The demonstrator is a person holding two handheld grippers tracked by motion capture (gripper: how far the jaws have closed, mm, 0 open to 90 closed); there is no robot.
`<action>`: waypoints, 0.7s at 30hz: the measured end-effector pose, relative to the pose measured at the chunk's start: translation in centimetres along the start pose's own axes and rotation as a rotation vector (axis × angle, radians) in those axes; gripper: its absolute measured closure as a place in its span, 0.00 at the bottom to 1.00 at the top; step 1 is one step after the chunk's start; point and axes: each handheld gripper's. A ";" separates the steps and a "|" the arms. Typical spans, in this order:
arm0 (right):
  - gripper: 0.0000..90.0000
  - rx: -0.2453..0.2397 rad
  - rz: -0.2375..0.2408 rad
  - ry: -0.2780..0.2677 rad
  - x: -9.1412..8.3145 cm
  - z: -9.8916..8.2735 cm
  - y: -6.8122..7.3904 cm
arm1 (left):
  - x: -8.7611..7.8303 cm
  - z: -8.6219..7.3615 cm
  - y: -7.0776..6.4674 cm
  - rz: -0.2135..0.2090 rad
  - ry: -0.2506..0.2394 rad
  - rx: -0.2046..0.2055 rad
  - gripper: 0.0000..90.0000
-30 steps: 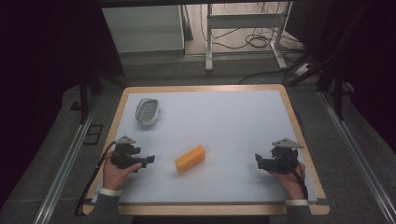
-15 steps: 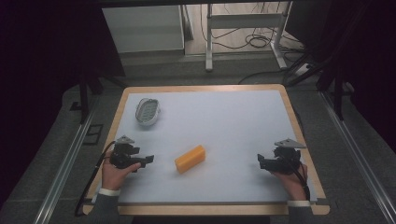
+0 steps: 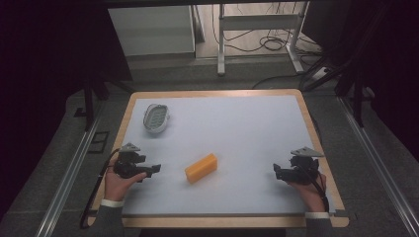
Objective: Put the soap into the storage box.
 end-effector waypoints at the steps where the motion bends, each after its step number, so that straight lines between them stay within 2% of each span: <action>1: 0.05 0.000 0.000 0.000 0.0 0.0 0.0 | 0.0 0.0 0.0 0.000 0.000 0.000 0.22; 9: 0.05 0.007 -0.010 -0.008 -0.2 0.0 -0.3 | -1.0 0.5 -0.2 0.011 -0.012 0.016 0.22; 11: 0.05 0.007 -0.009 -0.007 -0.2 0.0 -0.3 | -1.3 0.9 -0.2 0.023 0.000 0.040 0.21; 15: 0.05 0.008 -0.010 -0.007 -0.4 -0.1 -0.4 | -2.3 1.6 0.2 0.040 -0.009 0.034 0.21; 16: 0.05 0.014 -0.008 -0.011 -0.4 -0.1 -0.5 | -2.8 2.0 0.3 0.044 -0.027 0.019 0.22; 21: 0.05 0.016 -0.010 -0.012 -0.5 -0.1 -0.6 | -3.7 3.0 0.0 0.038 -0.038 0.028 0.22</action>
Point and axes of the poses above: each handheld gripper's, and its own axes: x roughly forward along the jaws, z roughly out of its top, y roughly to its left, and after that the axes turned 1 degree about -y, right-handed
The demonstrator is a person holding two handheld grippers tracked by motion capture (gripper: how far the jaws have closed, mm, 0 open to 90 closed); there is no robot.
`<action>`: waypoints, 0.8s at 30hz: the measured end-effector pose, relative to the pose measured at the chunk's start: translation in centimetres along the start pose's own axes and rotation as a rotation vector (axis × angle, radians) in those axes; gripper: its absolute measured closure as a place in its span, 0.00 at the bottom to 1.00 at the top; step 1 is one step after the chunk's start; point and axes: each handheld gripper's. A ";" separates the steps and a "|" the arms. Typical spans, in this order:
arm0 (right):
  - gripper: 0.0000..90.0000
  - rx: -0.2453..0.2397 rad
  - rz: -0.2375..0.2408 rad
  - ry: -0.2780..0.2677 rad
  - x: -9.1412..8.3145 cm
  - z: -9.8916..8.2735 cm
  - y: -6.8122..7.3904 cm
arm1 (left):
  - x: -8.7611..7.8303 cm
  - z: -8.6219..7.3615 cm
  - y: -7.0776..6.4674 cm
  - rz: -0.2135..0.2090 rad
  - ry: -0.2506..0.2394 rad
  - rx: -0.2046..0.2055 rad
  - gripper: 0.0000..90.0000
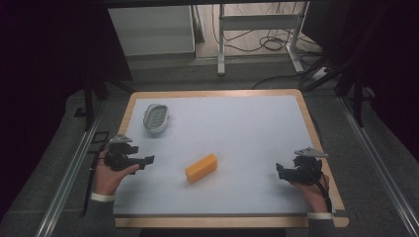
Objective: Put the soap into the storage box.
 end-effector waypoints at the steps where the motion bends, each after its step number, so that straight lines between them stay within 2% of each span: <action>1: 0.05 0.002 -0.002 -0.001 -0.1 0.0 0.0 | -0.3 0.5 -0.2 -0.002 -0.001 0.011 0.22; 8: 0.05 0.009 -0.004 -0.003 -0.2 -0.1 -0.2 | -0.6 1.6 -0.9 -0.018 0.009 0.040 0.21; 14: 0.05 0.012 -0.006 -0.002 -0.3 -0.2 -0.4 | -0.3 2.5 -1.6 -0.029 0.030 0.067 0.21; 24: 0.05 0.014 -0.010 0.000 -0.3 -0.3 -0.5 | 0.1 3.7 -2.8 -0.047 0.035 0.109 0.21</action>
Point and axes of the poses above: each handheld gripper's, and its own axes: x roughly forward along the jaws, z roughly out of its top, y roughly to its left, and after that the axes turned 1 degree about -y, right-handed
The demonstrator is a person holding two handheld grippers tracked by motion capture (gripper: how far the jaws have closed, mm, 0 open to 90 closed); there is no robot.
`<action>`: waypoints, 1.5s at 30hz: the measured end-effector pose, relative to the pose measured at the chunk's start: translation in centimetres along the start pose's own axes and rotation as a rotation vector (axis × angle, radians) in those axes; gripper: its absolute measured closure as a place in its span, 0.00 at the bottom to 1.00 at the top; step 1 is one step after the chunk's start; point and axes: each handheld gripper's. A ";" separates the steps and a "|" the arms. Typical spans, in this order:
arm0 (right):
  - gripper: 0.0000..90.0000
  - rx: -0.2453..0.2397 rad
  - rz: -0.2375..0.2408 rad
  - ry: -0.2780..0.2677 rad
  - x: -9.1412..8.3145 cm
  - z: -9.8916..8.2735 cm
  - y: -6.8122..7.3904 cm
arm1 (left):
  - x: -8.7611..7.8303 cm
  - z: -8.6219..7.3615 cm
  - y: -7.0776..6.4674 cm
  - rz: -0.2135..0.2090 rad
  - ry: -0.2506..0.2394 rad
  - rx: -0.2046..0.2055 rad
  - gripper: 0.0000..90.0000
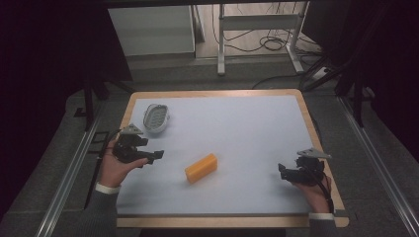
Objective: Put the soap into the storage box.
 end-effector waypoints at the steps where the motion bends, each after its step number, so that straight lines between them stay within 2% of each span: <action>1: 0.05 0.000 -0.002 -0.001 0.0 0.0 0.0 | 0.1 0.1 -0.1 -0.002 0.004 0.003 0.21; 8: 0.05 -0.001 -0.002 0.003 0.1 -0.1 0.0 | 1.2 1.2 -1.2 -0.039 0.026 0.026 0.21; 13: 0.05 0.000 -0.003 0.008 0.1 -0.1 0.0 | 1.6 1.7 -1.8 -0.045 0.039 0.045 0.21; 16: 0.05 0.000 -0.003 0.008 0.1 -0.1 0.0 | 1.8 1.9 -2.1 -0.050 0.040 0.056 0.21; 18: 0.05 0.000 -0.003 0.008 0.1 -0.1 0.0 | 1.8 2.0 -2.3 -0.043 0.037 0.059 0.21; 20: 0.05 0.001 -0.004 0.009 0.1 -0.1 0.0 | 1.5 2.2 -2.8 -0.032 0.021 0.078 0.21; 25: 0.06 -0.003 -0.026 -0.028 -0.3 0.1 0.1 | 1.6 3.2 -4.0 -0.052 0.027 0.113 0.21; 30: 0.06 -0.004 -0.027 -0.024 -0.3 0.1 0.2 | 2.2 3.8 -4.6 -0.060 0.034 0.131 0.22; 32: 0.06 -0.006 -0.026 -0.022 -0.2 0.1 0.2 | 2.3 3.9 -4.9 -0.057 0.022 0.142 0.22; 33: 0.06 -0.002 -0.024 -0.019 -0.2 0.0 0.1 | 2.4 4.1 -5.3 -0.069 0.017 0.151 0.22; 40: 0.06 0.006 -0.025 -0.009 -0.2 0.0 0.0 | 3.3 4.6 -6.2 -0.084 0.041 0.169 0.22; 45: 0.06 0.004 -0.026 -0.004 -0.1 0.0 0.1 | 4.2 4.6 -6.6 -0.101 0.056 0.168 0.22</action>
Point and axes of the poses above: each handheld gripper's, and its own axes: x roughly forward along the jaws, z roughly out of its top, y roughly to its left, and after that the axes turned 1 degree about -y, right-handed
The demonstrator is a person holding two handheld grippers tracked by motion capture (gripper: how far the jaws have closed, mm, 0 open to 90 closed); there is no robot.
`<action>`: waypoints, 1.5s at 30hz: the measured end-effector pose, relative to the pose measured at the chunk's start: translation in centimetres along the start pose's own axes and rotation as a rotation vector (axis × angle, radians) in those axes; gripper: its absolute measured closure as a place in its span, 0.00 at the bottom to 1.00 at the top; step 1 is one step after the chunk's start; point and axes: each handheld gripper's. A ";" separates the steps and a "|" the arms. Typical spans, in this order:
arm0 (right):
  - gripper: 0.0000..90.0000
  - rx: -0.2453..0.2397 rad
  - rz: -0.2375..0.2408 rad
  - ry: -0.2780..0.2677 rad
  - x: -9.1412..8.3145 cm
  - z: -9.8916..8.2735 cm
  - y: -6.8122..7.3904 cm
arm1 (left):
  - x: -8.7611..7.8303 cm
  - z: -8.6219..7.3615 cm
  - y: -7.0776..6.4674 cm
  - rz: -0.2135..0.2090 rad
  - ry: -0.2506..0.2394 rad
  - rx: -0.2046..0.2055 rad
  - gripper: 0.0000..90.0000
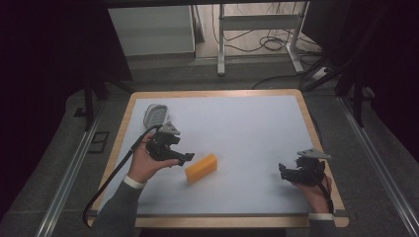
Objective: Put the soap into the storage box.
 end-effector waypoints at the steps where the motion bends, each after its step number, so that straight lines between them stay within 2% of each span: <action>1: 0.06 0.000 0.000 0.000 0.0 0.0 0.0 | 0.0 0.0 0.0 0.000 0.000 0.000 0.22; 8: 0.06 0.002 0.001 0.006 0.2 -0.1 -0.1 | 2.5 0.1 -0.4 -0.030 0.050 0.006 0.23; 13: 0.06 0.001 0.000 0.008 0.2 -0.1 -0.1 | 3.5 -0.1 -1.1 -0.056 0.075 0.020 0.23; 19: 0.06 0.004 0.001 0.009 0.2 -0.1 0.0 | 4.5 -0.4 -1.5 -0.064 0.097 0.028 0.23; 25: 0.06 0.013 0.001 0.013 0.3 -0.3 -0.2 | 6.3 -0.9 -2.2 -0.081 0.129 0.030 0.23; 31: 0.06 0.009 0.001 0.013 0.3 -0.3 -0.1 | 7.2 -1.3 -2.8 -0.073 0.137 0.042 0.25; 32: 0.06 0.009 0.001 0.014 0.3 -0.3 -0.1 | 7.3 -1.5 -3.0 -0.065 0.135 0.056 0.25; 36: 0.06 0.009 0.000 0.015 0.3 -0.3 -0.1 | 7.7 -1.8 -3.3 -0.048 0.140 0.063 0.30; 45: 0.06 0.007 -0.003 0.017 0.4 -0.3 -0.1 | 8.1 -2.1 -3.4 -0.044 0.134 0.036 0.50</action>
Point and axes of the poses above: each handheld gripper's, and its own axes: x roughly forward along the jaws, z roughly out of its top, y roughly to its left, and after that the axes turned 1 degree about -y, right-handed
